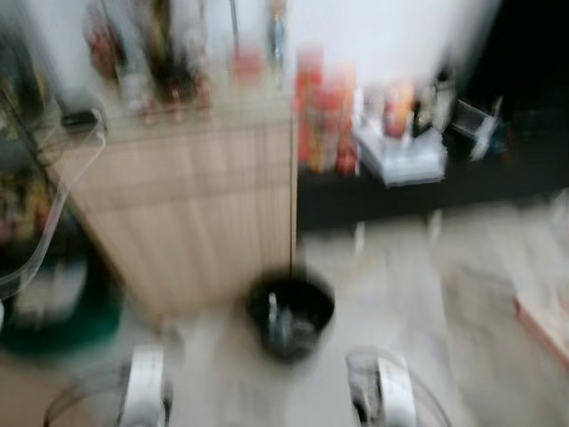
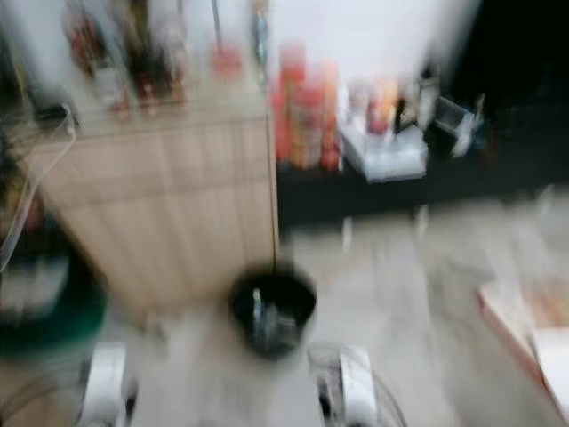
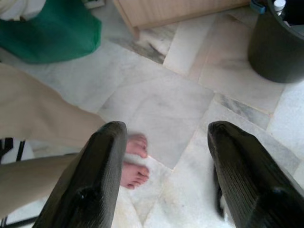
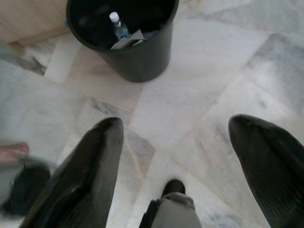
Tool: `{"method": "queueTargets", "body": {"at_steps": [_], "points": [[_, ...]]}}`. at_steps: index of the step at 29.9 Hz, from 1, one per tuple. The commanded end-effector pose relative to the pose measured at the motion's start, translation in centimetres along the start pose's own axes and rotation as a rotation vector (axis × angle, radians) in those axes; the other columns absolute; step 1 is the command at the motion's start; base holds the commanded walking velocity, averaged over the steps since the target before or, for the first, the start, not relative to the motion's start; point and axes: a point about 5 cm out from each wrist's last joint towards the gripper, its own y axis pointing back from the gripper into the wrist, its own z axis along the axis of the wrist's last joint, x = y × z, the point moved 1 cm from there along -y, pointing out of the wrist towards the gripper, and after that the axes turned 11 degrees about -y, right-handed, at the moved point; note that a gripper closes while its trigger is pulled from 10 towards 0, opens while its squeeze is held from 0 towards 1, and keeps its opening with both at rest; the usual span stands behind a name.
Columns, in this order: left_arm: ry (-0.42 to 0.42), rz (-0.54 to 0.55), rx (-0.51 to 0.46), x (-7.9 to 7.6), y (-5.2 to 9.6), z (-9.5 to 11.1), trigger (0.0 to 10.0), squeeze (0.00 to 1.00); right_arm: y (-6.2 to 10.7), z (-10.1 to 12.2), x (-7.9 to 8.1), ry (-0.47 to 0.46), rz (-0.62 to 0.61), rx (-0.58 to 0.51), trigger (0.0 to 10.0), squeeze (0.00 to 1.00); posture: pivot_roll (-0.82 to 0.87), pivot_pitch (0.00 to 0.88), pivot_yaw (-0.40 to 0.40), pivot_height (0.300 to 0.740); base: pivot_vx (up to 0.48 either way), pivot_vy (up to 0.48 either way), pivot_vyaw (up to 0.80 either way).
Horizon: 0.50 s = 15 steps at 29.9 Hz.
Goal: Picking trash to rubbish bin
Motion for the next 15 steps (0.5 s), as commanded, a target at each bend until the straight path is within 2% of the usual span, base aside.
{"method": "queueTargets", "body": {"at_steps": [1,15], "points": [[-0.003,0.012,-0.015,0.44,-0.18,0.58,10.0,0.00,-0.21,0.56,0.55,0.006,0.013,-0.019,10.0,0.00,-0.04,0.000,-0.007,0.740,0.000,0.000,0.00],[0.003,0.013,-0.019,0.44,-0.18,0.65,10.0,0.00,-0.19,0.48,0.57,0.001,0.012,-0.019,10.0,0.00,-0.04,0.000,-0.009,0.740,-0.019,0.000,0.00]]}}
